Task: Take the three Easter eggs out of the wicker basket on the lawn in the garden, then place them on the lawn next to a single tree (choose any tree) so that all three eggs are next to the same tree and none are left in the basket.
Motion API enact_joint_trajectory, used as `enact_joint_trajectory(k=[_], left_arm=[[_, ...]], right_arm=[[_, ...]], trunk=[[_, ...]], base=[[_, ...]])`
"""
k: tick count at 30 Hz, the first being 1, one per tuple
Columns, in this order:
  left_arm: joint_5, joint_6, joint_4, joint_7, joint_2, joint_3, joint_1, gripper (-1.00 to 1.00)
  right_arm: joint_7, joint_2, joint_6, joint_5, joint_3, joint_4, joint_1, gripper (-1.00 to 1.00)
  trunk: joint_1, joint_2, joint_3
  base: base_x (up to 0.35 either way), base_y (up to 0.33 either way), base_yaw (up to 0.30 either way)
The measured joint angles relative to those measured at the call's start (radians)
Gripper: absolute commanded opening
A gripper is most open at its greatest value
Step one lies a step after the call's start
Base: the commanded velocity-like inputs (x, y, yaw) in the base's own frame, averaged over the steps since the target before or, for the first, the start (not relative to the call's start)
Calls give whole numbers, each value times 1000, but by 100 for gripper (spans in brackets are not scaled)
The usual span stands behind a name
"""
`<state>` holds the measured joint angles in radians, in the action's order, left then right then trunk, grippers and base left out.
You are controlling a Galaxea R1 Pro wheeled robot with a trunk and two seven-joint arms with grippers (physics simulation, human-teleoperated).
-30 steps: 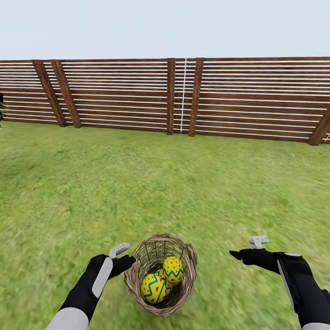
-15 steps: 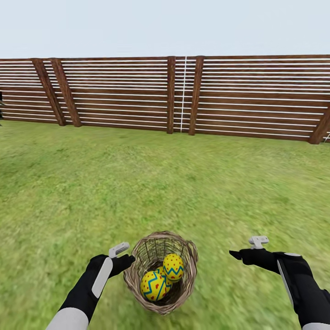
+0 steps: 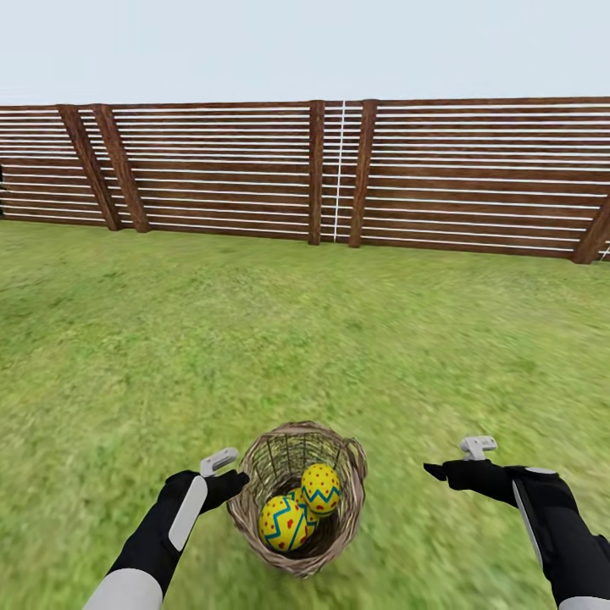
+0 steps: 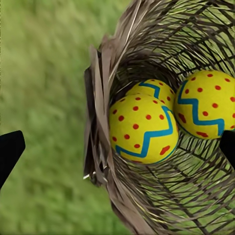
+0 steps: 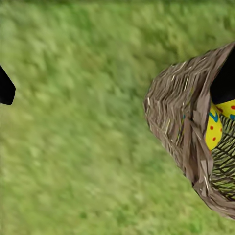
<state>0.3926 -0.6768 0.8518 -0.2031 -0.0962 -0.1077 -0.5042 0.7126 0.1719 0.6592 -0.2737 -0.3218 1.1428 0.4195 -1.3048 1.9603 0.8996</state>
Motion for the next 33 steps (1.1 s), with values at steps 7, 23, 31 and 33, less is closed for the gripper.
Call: enact_joint_trajectory(k=[7,23,31,33], left_arm=[[0,1,0,0,2,0,0,100],[0,1,0,-1,4,-4,0,100],[0,1,1,-1,2,-3,0,100],[0,1,0,-1,2,-3,0,100]], right_arm=[[0,0,0,0,0,-1,0,100],[131,4,1,9,-1,-3,0,100],[227,-1,-3,-1,-1,-6,0,100],[227,-1,-3,-2,-1,-6,0,100]], trunk=[[-27,49,22],[-88,161,72],[-119,217,97],[-127,231,103]], base=[[0,0,0],[0,0,0],[0,0,0],[0,0,0]])
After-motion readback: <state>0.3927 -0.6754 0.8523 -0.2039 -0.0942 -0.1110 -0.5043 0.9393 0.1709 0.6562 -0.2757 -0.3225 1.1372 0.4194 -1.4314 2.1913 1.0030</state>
